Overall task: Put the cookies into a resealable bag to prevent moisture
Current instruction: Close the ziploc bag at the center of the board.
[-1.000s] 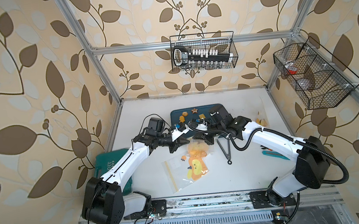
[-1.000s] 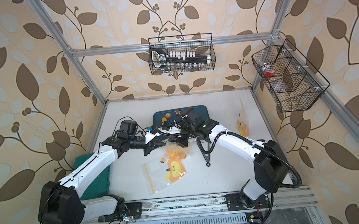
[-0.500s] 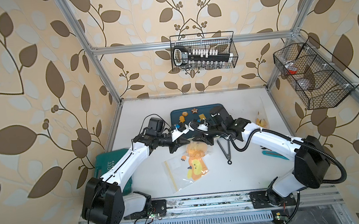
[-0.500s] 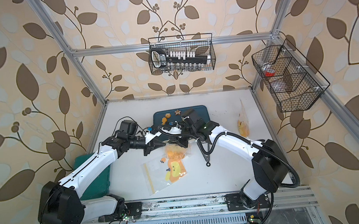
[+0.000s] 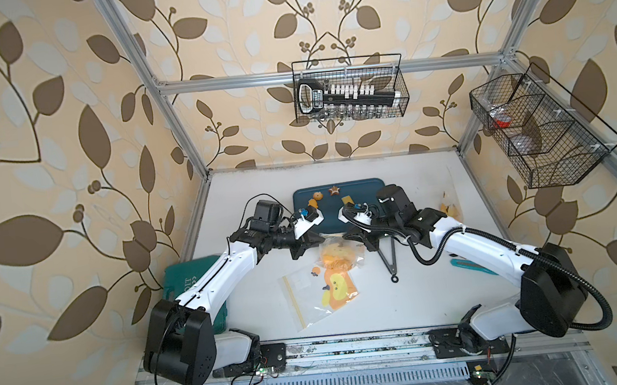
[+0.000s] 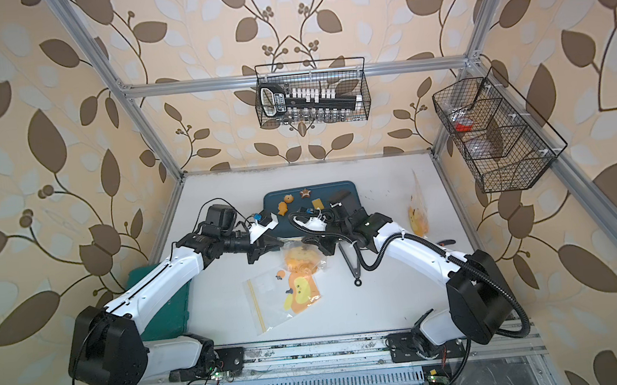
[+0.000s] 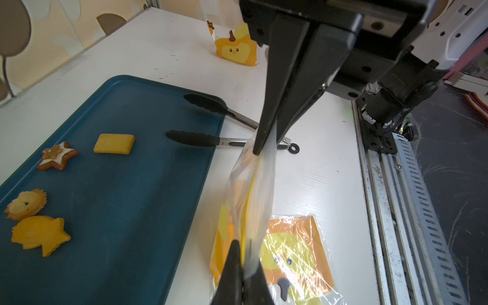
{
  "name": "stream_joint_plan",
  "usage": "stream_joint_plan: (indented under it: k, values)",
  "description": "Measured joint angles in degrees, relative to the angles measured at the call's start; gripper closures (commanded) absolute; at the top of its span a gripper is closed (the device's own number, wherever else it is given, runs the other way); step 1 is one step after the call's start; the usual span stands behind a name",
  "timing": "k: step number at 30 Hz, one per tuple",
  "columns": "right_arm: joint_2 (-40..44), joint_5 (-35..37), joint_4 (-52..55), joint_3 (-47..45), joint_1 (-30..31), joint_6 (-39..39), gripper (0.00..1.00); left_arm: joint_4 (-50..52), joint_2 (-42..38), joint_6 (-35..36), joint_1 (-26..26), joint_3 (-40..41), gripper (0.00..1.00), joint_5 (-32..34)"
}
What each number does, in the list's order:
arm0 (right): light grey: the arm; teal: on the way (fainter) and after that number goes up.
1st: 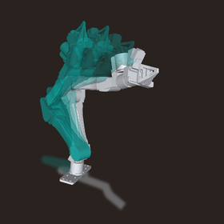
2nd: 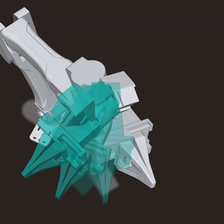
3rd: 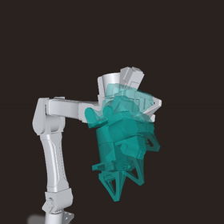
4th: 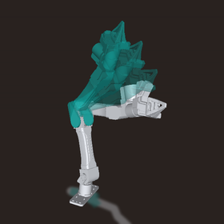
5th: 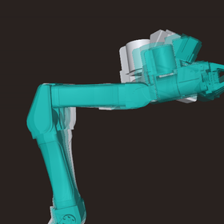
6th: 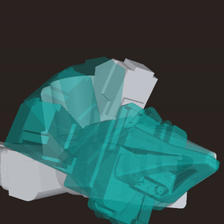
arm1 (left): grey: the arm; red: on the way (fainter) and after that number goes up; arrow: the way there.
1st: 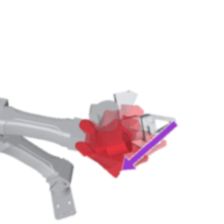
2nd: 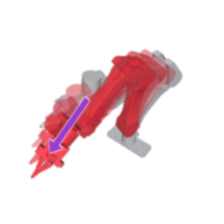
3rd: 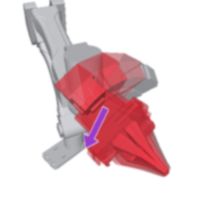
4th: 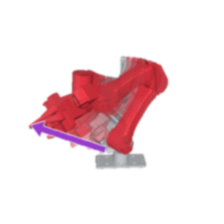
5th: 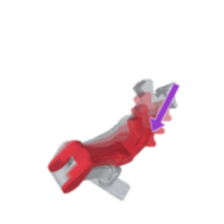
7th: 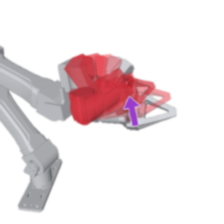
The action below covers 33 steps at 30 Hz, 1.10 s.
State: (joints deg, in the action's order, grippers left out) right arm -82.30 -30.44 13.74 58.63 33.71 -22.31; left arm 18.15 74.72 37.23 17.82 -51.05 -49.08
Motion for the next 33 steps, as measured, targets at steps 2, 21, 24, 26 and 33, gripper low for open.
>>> stream_joint_plan:
  k: [2,21,24,26,33]
  values:
    - [0.79,1.40,-0.39,-1.09,-0.42,-0.09,1.00,-0.31,-0.02,-0.26,-0.24,0.00,1.00,0.07]
    - [5.64,13.35,-2.34,-6.80,-3.89,5.88,1.00,-1.25,0.00,-1.60,-1.05,0.00,1.00,0.31]
    - [5.75,13.53,-2.38,-6.84,-3.93,6.32,1.00,-1.44,0.02,-1.68,-1.05,0.00,1.00,0.11]
    - [5.75,13.51,-2.40,-6.84,-3.96,6.45,1.00,-2.08,0.20,-2.14,-1.05,0.00,0.83,0.02]
    - [5.75,13.51,-2.47,-6.86,-3.96,6.45,1.00,-5.62,2.67,-5.86,0.00,-0.09,0.62,1.66]
